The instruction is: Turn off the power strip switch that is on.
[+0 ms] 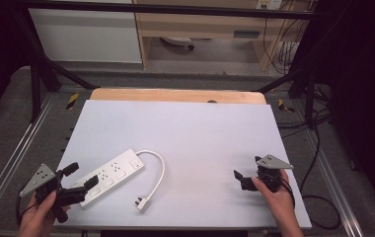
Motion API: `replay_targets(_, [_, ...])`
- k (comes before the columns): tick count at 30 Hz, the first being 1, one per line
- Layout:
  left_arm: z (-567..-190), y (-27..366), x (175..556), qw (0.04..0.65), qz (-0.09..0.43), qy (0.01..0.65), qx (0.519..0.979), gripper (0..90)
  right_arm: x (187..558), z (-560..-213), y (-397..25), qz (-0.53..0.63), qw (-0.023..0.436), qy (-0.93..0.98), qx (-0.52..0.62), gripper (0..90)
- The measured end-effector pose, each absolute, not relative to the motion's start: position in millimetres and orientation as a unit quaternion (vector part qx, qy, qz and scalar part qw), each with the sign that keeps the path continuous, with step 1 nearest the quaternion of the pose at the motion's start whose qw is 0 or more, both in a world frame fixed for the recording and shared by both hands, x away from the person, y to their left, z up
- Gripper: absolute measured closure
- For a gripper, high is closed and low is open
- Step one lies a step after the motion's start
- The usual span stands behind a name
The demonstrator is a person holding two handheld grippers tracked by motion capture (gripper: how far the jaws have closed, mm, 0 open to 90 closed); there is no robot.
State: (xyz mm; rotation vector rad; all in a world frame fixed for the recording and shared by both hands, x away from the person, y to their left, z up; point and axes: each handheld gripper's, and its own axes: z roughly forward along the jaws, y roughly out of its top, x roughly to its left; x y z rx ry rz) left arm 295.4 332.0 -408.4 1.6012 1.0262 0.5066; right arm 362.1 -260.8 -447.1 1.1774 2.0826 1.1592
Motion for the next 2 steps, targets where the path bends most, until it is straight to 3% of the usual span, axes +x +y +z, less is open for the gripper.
replay_targets(2, [-409.0,330.2,297.2,0.55,0.214,0.434,0.68,5.0,368.6,-455.6,-257.9,0.396,0.231,0.77,0.443,2.7])
